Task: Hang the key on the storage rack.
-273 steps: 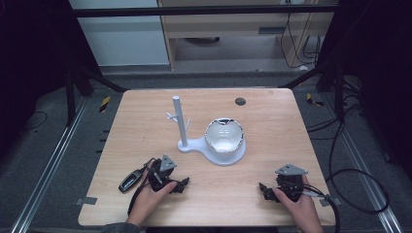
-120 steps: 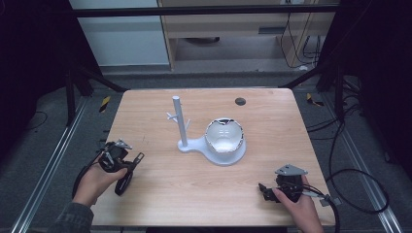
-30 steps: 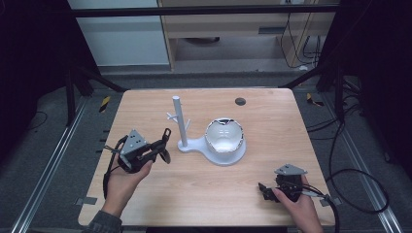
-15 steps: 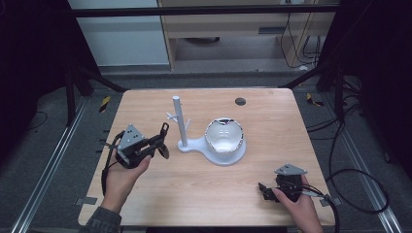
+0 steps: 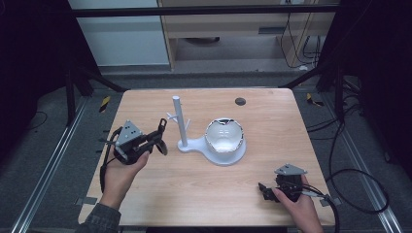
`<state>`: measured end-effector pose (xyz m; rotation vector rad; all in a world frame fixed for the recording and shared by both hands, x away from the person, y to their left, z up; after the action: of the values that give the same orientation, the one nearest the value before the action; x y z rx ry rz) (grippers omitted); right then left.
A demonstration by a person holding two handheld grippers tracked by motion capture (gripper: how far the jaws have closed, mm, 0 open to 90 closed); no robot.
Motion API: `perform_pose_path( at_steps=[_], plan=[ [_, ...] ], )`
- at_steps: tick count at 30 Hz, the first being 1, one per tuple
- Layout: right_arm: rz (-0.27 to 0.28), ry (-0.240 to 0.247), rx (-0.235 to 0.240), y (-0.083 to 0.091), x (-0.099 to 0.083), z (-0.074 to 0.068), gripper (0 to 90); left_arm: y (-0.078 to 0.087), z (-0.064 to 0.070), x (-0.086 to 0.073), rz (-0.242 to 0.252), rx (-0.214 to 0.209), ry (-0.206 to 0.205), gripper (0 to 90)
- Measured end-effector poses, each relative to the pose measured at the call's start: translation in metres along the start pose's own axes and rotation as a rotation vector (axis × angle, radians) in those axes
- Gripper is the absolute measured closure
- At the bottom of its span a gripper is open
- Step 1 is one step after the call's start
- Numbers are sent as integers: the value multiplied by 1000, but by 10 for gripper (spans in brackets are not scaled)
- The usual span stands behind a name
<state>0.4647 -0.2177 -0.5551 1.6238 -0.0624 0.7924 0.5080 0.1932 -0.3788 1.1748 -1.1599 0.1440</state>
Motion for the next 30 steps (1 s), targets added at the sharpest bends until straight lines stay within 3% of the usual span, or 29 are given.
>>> perform_pose_path(
  at_steps=[13,30],
  plan=[
    [0,-1,0,0,0,0,5,-5,-7,4,-9,8,11,804],
    [0,0,0,0,0,0,5,-14,-7,7,-23,1,19,803]
  ],
)
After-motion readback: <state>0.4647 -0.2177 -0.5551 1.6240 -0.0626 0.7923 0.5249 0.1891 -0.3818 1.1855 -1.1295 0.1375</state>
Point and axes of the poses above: each handheld gripper's, and its own axes: y roughly backward along the jaws, x roughly out of its top, z roughly to its right, the point moved 6 cm from there along -y, roughly forward along the jaws, and after that the axes turned 15 degrees about -z, right-handed, at the moved point
